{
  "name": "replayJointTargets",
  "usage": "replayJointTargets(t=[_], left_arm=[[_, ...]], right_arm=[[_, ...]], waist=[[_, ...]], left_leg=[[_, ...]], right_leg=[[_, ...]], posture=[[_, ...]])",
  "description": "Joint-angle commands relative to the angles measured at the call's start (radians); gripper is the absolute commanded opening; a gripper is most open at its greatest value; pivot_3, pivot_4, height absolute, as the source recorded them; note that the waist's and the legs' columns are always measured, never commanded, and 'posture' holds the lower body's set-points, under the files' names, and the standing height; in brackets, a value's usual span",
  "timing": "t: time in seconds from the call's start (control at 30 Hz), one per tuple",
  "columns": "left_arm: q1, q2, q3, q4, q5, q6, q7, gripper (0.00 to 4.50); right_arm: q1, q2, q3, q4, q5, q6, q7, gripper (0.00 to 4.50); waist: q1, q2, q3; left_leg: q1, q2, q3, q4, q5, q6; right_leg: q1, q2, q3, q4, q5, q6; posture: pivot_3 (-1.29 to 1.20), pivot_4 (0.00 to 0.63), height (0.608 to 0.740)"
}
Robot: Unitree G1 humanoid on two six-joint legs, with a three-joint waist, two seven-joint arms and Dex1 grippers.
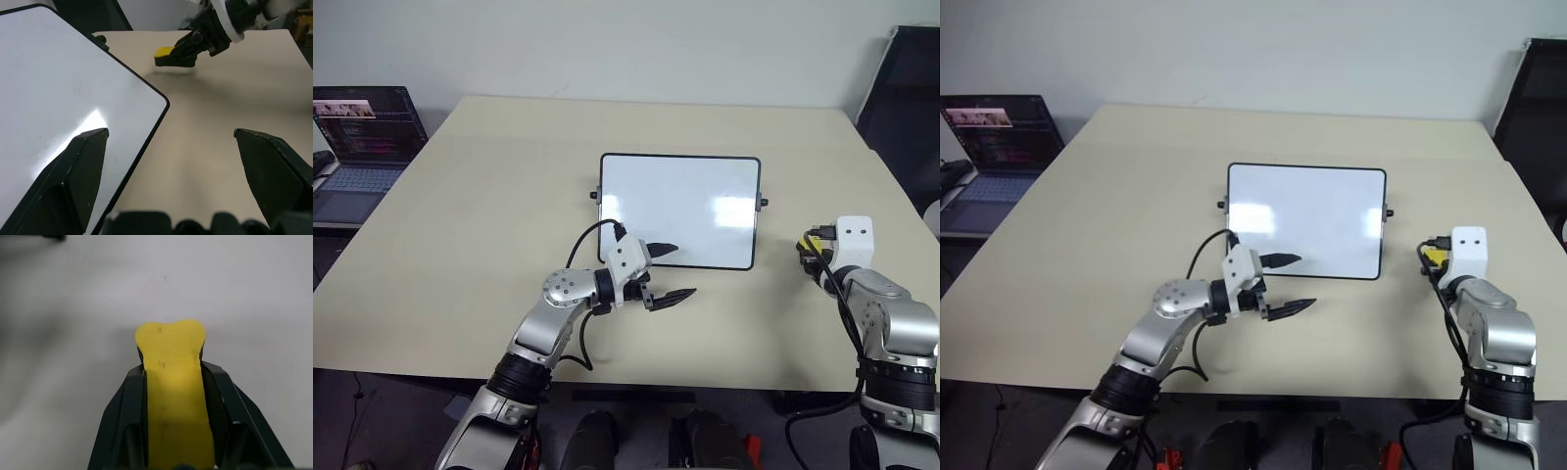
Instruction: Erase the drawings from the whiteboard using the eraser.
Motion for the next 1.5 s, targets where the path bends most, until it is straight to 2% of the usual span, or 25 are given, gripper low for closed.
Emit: replayJointTargets(t=[0.03,0.37,0.5,0.67,0.7,1.1,1.5], left_arm=[[-0.02,-0.003,0.016,-0.017,-0.003,-0.016,0.001,4.5],[-0.025,-0.004,0.017,-0.01,-0.004,-0.018,-0.001,4.5],[-0.026,-0.004,0.016,-0.009,-0.004,-0.018,-0.002,4.5],[-0.025,-0.004,0.016,-0.01,-0.005,-0.017,-0.002,4.5],[-0.025,-0.005,0.016,-0.012,-0.005,-0.016,-0.001,4.5],[-0.021,0.003,0.021,-0.016,-0.005,-0.015,0.0,4.5],[-0.045,0.056,0.137,0.004,-0.023,0.002,0.035,4.5]], right_arm=[[-0.03,0.002,-0.069,0.018,0.054,0.005,0.011,1.63],[-0.048,-0.01,-0.19,0.142,0.154,0.011,0.014,1.63],[-0.049,-0.003,-0.221,0.156,0.189,0.027,0.006,2.56],[-0.042,0.005,-0.226,0.151,0.212,0.036,-0.002,4.35],[-0.039,0.002,-0.222,0.149,0.215,0.035,-0.003,4.47],[-0.036,-0.011,-0.204,0.149,0.207,0.019,-0.025,4.47],[-0.02,-0.069,-0.115,0.028,0.127,-0.097,-0.044,4.47]], waist=[[0.0,0.0,0.0],[0.0,0.0,0.0],[0.0,0.0,0.0],[-0.001,0.0,0.0],[0.0,0.0,0.0],[0.0,0.0,0.0],[-0.001,0.001,0.0]], left_leg=[[0.0,0.0,0.0,0.0,0.0,0.0],[0.0,0.0,0.0,0.0,0.0,0.0],[0.0,0.0,0.0,0.0,0.0,0.0],[0.0,0.0,0.001,0.0,0.0,0.0],[0.0,0.0,0.001,0.0,0.0,0.0],[0.0,0.0,0.0,0.0,0.0,0.0],[0.0,0.0,0.001,0.0,0.0,0.0]], right_leg=[[0.0,0.0,0.0,0.0,0.0,0.0],[0.0,0.0,0.0,0.0,0.0,0.0],[0.0,0.0,0.0,0.0,0.0,0.0],[0.0,0.0,0.0,0.0,0.0,0.0],[0.0,0.0,0.0,0.0,0.0,0.0],[0.0,0.0,0.0,0.0,0.0,0.0],[0.0,0.0,0.001,0.0,0.0,0.0]], posture=[[0.0,0.15,0.74],[0.0,0.15,0.74],[0.0,0.15,0.74],[0.0,0.15,0.74],[0.0,0.15,0.74],[0.0,0.15,0.74],[0.0,0.15,0.74]])
